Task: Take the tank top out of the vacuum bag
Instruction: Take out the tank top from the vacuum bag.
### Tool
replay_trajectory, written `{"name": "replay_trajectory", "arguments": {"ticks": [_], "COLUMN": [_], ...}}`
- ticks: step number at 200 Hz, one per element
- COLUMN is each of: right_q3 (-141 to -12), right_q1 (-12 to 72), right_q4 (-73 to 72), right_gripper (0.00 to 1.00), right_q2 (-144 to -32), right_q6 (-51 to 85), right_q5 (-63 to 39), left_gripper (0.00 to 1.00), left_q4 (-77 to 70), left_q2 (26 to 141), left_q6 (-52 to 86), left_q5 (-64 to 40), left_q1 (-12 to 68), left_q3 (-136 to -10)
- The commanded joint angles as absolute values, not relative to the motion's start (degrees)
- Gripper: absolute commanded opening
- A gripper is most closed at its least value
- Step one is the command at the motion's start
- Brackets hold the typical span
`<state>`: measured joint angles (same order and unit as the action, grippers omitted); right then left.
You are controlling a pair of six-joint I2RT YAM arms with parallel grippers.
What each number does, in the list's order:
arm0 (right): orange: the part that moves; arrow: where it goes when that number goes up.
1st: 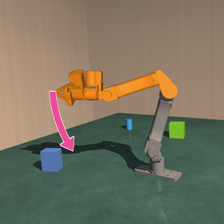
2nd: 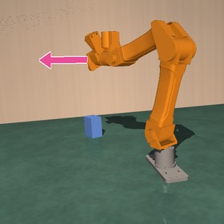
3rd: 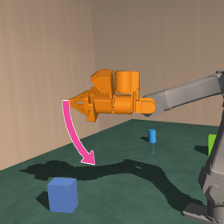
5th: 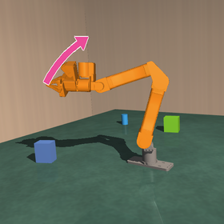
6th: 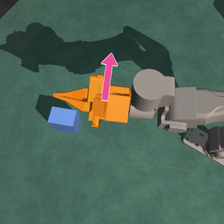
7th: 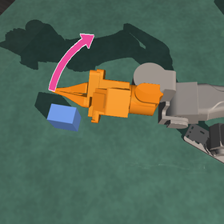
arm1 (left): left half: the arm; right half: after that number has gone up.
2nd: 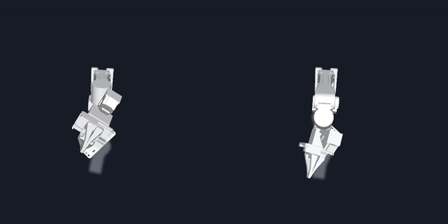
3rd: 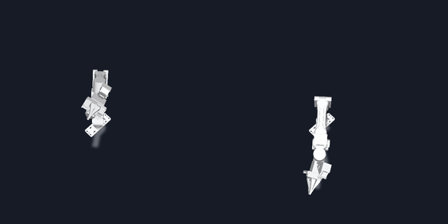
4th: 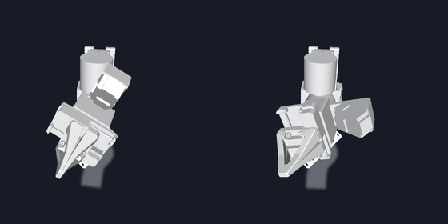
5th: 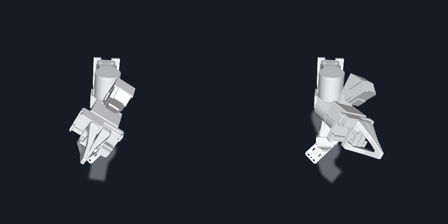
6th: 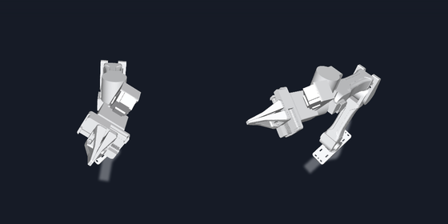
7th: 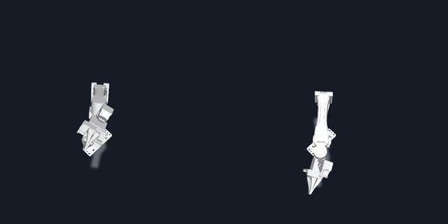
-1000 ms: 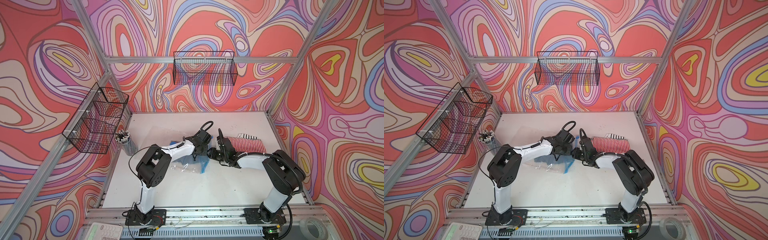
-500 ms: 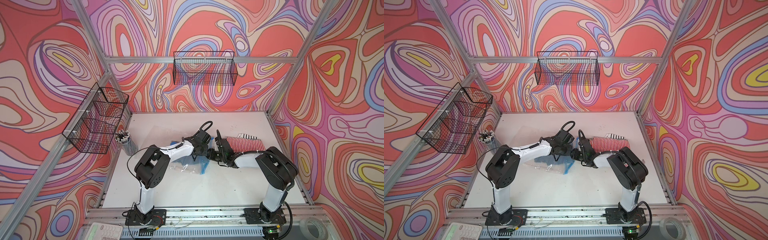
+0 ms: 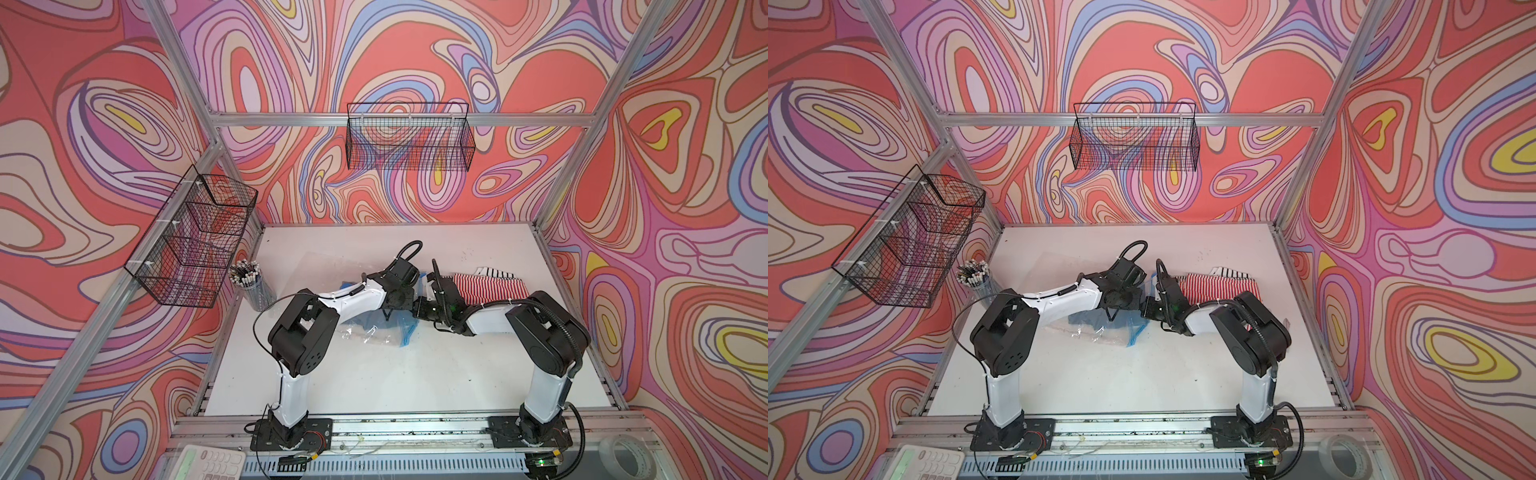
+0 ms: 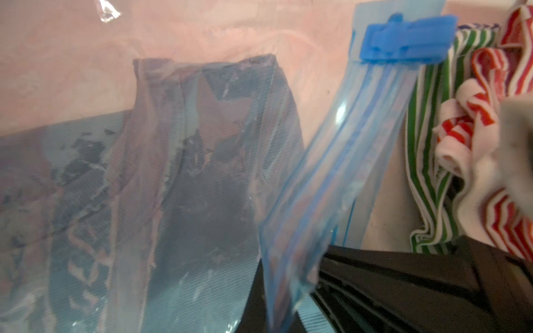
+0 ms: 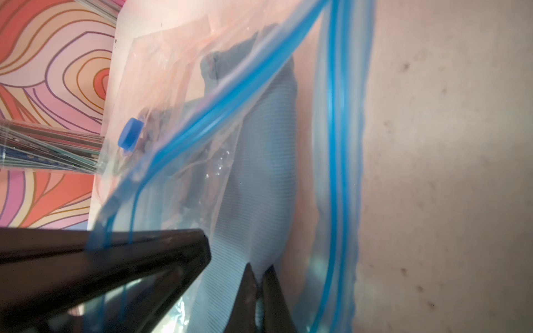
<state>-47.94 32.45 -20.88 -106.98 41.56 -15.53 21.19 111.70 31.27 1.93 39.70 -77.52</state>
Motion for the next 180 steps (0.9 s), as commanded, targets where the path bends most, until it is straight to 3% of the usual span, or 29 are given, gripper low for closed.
{"name": "replay_trajectory", "arguments": {"ticks": [1,112,180], "right_q3": [-49.9,-52.3,-58.0], "right_q1": [32.8,32.8,29.5], "right_q4": [-20.1,-8.9,7.1], "right_gripper": [0.00,0.00,0.00], "right_q2": [-106.9,-97.4,-91.5], "right_q6": [39.8,33.9,29.8], "right_q5": [-14.6,-7.4,2.1], "left_gripper": [0.05,0.04,0.04], "left_q4": [21.5,25.8,25.0], "left_q2": [110.4,116.1,116.5], "left_q6": [32.3,36.3,36.2], "left_q5": [3.3,5.3,6.3], "left_q1": [38.8,35.7,32.9], "left_q3": [-77.5,-81.5,-79.9]}}
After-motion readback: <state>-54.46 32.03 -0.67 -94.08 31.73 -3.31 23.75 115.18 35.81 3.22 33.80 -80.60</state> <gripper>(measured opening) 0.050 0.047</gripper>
